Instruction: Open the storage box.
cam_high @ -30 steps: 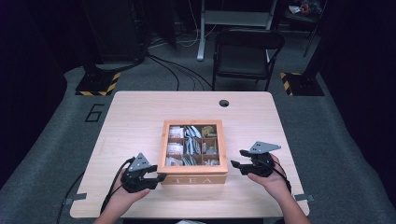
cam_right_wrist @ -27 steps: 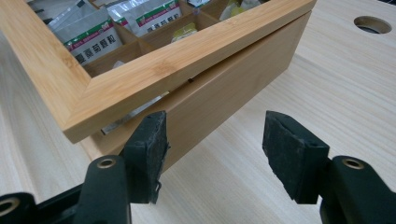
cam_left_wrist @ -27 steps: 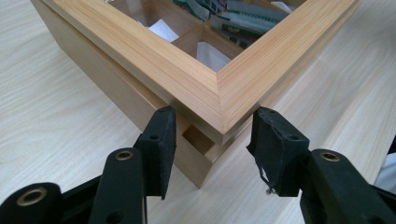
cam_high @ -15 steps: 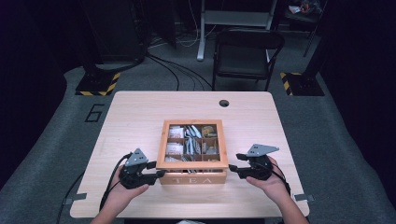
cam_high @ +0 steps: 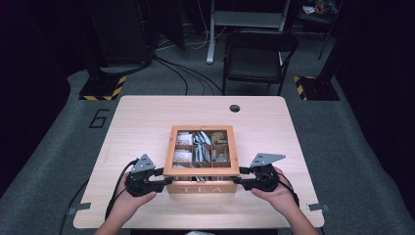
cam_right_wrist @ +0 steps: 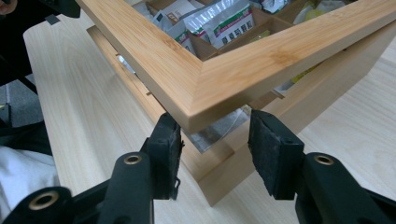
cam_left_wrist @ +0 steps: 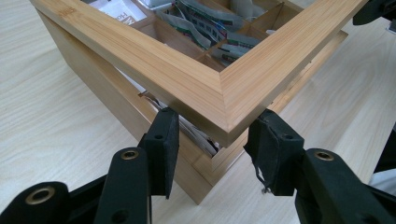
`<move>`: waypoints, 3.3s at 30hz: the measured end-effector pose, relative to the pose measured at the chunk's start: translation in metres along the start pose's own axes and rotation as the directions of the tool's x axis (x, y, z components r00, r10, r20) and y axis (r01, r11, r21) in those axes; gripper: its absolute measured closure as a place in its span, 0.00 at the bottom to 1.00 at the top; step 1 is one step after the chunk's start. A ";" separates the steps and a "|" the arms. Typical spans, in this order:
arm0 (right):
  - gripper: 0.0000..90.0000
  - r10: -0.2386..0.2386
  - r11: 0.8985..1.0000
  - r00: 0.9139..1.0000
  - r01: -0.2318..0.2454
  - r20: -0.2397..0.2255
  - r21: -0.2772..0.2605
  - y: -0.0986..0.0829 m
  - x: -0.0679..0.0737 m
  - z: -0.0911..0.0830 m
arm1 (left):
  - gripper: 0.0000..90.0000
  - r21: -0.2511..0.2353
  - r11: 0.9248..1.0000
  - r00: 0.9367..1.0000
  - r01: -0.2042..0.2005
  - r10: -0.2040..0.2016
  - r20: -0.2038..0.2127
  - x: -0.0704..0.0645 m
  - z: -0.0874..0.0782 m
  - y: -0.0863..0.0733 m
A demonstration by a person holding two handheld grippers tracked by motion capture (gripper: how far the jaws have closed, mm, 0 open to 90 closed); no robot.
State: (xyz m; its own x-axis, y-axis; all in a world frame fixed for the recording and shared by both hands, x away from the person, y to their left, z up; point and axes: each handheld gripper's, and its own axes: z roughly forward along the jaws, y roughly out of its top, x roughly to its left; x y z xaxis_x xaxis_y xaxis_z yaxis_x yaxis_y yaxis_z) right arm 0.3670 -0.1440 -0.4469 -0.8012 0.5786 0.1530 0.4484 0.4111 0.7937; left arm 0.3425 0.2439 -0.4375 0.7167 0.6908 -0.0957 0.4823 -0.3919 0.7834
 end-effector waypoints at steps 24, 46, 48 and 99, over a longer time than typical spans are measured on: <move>0.63 0.005 1.000 1.000 -0.005 0.001 0.015 0.016 0.005 -0.009 | 0.52 -0.021 0.999 0.999 -0.037 0.036 -0.031 0.002 -0.004 0.009; 0.48 -0.006 1.000 0.998 0.007 0.061 -0.021 0.036 0.004 -0.020 | 0.50 -0.024 0.998 0.998 -0.050 0.049 -0.045 0.006 -0.014 0.030; 0.47 -0.008 1.000 0.998 0.009 0.060 -0.016 0.038 0.003 -0.020 | 0.48 -0.017 0.999 0.998 -0.049 0.048 -0.037 0.007 -0.014 0.032; 0.40 -0.117 0.993 0.991 0.118 0.060 -0.012 0.090 -0.015 -0.023 | 0.45 -0.090 0.988 0.991 -0.125 0.121 -0.051 0.022 -0.024 0.076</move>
State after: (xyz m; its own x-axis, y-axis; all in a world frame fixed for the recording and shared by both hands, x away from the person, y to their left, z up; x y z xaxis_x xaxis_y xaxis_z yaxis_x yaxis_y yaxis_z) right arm 0.4106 -0.1324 -0.3639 -0.8231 0.5674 0.0235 0.3457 0.4679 0.8134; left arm 0.3830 0.2439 -0.3654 0.7430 0.6686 0.0309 0.3418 -0.4187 0.8413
